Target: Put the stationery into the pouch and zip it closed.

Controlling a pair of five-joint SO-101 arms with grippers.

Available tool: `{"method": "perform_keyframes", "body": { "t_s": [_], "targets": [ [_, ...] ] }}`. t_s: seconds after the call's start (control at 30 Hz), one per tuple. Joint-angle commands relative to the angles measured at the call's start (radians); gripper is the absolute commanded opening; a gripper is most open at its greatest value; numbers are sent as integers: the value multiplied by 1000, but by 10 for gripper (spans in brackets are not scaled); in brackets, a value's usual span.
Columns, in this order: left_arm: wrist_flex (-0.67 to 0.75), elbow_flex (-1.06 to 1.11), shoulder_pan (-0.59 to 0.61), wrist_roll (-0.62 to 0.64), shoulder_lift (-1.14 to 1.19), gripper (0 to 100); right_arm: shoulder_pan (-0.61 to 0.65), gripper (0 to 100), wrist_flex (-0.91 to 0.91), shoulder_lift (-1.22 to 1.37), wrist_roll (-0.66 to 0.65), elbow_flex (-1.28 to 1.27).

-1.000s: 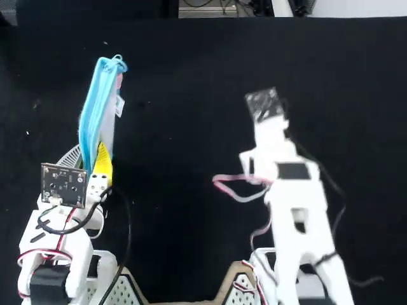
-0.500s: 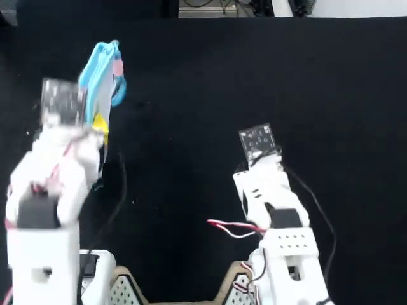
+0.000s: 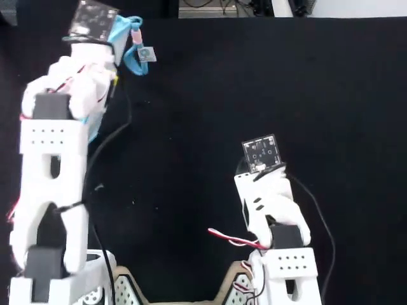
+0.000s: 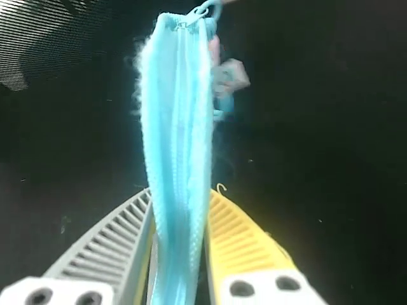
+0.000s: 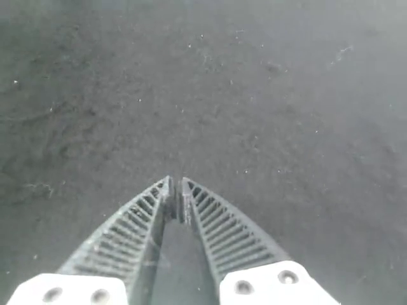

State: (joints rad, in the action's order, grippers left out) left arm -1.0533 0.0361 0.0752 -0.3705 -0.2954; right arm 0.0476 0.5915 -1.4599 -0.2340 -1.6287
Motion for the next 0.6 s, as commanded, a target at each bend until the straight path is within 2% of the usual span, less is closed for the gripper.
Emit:
{"method": "perform_keyframes", "body": {
  "t_s": [0.0,0.13,0.33,0.47,0.57],
  "targets": [
    [12,-31,-81,-9,49,30,11,11,8,-50,5,-10],
    [15,54,-197,-2,68,30,11,11,31,-71,5,-12],
    [44,70,-381,133,68,33,11,11,48,-94,5,-12],
    [106,70,-404,181,132,45,11,11,48,-96,5,-13],
    [104,65,-410,247,184,120,11,11,48,-96,5,-13]
  ]
}}
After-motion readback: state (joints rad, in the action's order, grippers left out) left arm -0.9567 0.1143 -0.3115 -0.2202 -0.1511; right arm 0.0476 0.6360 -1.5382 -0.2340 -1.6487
